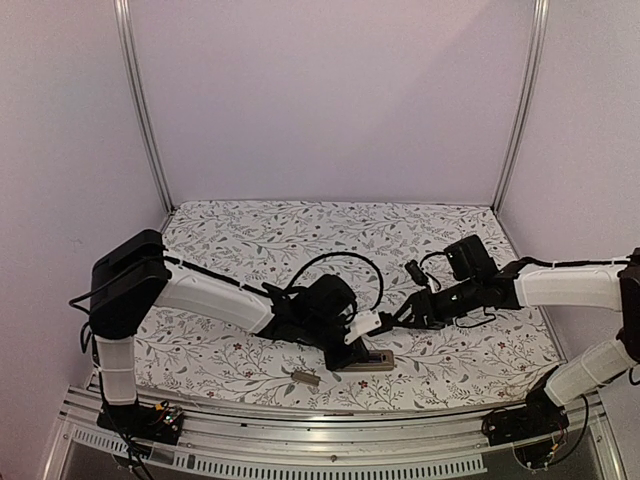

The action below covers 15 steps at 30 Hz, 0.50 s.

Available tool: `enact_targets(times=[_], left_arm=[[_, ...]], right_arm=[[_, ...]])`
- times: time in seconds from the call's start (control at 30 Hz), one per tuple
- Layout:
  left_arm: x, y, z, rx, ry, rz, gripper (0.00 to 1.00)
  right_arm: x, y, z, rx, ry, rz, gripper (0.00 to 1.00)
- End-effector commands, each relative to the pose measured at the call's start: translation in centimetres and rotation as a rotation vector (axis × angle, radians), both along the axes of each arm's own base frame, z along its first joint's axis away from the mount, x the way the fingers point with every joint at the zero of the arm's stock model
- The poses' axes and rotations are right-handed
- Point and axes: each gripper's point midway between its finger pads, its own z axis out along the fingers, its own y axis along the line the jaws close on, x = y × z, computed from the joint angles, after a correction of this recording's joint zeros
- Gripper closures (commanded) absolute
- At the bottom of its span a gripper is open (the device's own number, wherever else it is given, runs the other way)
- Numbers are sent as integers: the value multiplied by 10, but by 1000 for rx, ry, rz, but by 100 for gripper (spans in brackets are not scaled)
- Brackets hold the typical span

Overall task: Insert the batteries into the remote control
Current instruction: Place the battery cover on the remote control without the battery cover.

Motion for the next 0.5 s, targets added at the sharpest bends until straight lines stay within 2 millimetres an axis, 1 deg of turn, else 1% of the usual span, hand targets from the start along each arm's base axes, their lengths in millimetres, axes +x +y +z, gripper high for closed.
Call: enact_targets(times=[0.0,0.07,0.1,0.13,0.17,0.27,0.33,0.4,0.43,0.47], left_arm=[[-25,28,-48,102,83,-82,100],[-21,30,-48,99,78,-80,100],[-20,31,-48,95,77,-83,100],[-21,31,-47,85,75,-94,100],[-22,31,-47,78,73,-101,100],[-23,35,-49,80,69,-114,100],[-24,37,-52,87,61,-124,100],[-22,37,-51,76,45,-132,100],[-21,35,-49,61,35,-138,100],[-21,35,-48,55,32,-144,100]], right_arm=[[7,5,0,59,23,16,52],[-5,10,-18,38,96,11,53],[-15,17,-25,11,95,46,53],[-19,21,-28,-6,75,71,52],[-19,24,-27,-10,36,99,52],[-7,32,-17,7,-34,133,55],[-9,37,-20,6,-17,191,55],[-16,36,-36,-23,20,244,57],[-20,34,-49,-44,48,263,59],[-23,31,-58,-59,67,274,60]])
